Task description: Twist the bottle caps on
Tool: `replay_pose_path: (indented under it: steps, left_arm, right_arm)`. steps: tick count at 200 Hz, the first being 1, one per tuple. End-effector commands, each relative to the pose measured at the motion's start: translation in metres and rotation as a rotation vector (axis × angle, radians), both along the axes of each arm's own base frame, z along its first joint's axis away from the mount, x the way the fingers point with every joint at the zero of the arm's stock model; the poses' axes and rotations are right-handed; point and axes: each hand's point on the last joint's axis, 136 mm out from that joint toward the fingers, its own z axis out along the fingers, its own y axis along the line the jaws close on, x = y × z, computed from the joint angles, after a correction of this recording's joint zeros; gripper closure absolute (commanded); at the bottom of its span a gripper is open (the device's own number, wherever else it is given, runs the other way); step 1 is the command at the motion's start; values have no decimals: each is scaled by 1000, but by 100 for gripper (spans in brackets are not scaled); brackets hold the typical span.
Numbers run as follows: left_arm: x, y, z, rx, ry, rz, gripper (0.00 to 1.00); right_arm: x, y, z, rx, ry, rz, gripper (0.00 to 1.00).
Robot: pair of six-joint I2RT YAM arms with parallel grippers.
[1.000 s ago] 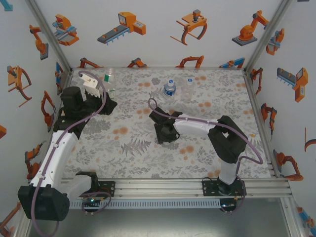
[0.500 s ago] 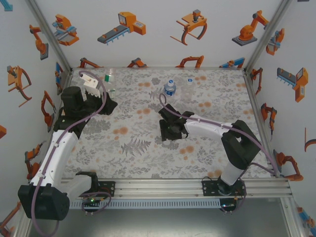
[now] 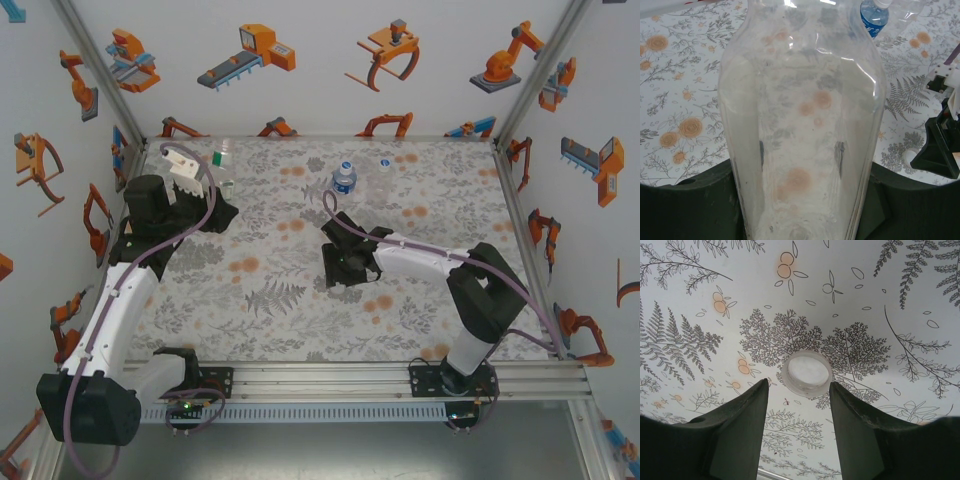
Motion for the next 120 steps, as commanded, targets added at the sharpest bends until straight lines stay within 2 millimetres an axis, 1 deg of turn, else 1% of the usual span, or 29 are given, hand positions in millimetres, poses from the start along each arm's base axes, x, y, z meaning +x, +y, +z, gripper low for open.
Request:
replay_pose_path:
  steps: [1,68,120]
  left_arm:
    - [2,-1,8,-23,-18,-6,98]
    - [2,-1,8,-23,-16,-6,98]
    - [2,-1,7,-25,-14,-6,98]
  right_arm:
    - [2,4,-1,18,6,-4,51]
    - [1,4,-7,8,18,-3,51]
    - [0,2,-15,-9,33,-4,50]
